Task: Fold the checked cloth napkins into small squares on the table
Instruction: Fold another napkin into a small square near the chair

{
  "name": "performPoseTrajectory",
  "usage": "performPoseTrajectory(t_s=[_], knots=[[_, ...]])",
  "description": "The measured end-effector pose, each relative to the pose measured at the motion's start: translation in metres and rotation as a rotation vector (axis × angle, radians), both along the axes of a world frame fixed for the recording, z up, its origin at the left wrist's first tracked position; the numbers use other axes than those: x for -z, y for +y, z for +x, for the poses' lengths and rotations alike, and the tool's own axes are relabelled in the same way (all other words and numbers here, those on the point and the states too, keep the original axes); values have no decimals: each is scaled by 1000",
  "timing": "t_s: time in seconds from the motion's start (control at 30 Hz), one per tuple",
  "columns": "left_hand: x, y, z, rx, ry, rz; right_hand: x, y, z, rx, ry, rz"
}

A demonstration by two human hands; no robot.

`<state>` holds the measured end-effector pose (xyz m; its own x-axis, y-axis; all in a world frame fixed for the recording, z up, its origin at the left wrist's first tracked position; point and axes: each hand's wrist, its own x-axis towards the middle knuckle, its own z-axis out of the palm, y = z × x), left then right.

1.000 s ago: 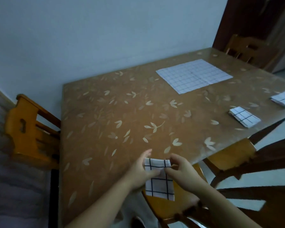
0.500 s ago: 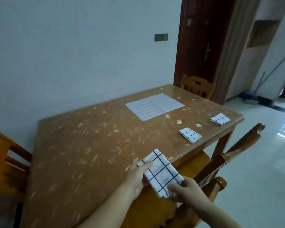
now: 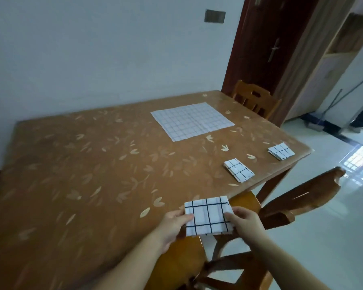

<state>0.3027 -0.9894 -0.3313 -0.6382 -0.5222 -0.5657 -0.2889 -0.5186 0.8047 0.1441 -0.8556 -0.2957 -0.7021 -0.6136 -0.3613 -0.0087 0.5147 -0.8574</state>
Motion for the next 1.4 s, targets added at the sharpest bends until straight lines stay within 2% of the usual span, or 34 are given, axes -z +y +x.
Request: performPoseTrajectory(t_s=[0.2, 0.33, 0.5, 0.67, 0.77, 0.9, 1.07, 1.2, 1.3, 1.4], knots=[[28, -22, -14, -120, -152, 31, 33, -47, -41, -232, 61, 80], [38, -34, -34, -278, -229, 32, 56, -87, -75, -397, 20, 110], [38, -46, -49, -635, -357, -73, 73, -139, -93, -593, 28, 174], [35, -54, -38, -734, -473, -198, 88, -174, -79, -684, 24, 212], [38, -52, -29, -708, -522, -222, 96, -185, -67, -724, 48, 231], [53, -41, -19, -569, -540, -266, 101, -184, -60, -725, 79, 277], [59, -32, -7, -566, -484, -263, 95, -170, -54, -743, 95, 319], [55, -31, 0, -533, -563, -436, 79, -156, -53, -781, 176, 278], [49, -34, -6, -421, -662, -629, 63, -143, -65, -801, 239, 225], [34, -32, -22, -325, -656, -762, 44, -127, -92, -831, 361, 188]])
